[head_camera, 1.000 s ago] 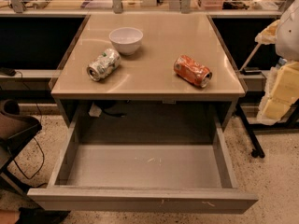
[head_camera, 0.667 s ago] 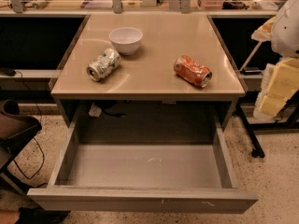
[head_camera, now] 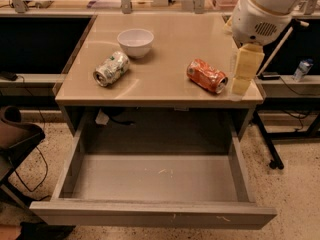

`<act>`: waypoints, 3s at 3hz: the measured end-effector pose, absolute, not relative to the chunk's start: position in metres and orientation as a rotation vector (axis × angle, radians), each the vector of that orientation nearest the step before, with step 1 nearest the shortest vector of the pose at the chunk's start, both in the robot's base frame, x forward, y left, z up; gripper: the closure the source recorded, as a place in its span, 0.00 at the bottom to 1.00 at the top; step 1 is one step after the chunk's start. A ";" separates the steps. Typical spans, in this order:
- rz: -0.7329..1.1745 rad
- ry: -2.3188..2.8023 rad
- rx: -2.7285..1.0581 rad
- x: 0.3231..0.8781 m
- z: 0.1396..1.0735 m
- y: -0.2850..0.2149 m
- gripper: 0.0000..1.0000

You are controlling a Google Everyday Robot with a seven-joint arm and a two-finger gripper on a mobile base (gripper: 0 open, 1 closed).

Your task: Place 7up can into top drawer

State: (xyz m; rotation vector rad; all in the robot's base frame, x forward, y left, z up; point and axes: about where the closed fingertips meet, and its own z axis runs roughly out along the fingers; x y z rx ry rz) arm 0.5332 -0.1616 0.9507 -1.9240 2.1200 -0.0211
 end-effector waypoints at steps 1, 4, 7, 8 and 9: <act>0.054 2.054 -2.054 0.575 0.917 -0.118 0.00; 0.185 1.983 -2.112 0.607 0.868 -0.070 0.00; 0.167 1.536 -2.363 0.708 0.871 0.041 0.00; 0.139 1.387 -2.410 0.731 0.880 0.096 0.00; 0.120 1.230 -2.440 0.734 0.895 0.150 0.00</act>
Offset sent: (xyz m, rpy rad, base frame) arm 0.0959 0.1560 -0.1168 -0.0288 0.2233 0.3481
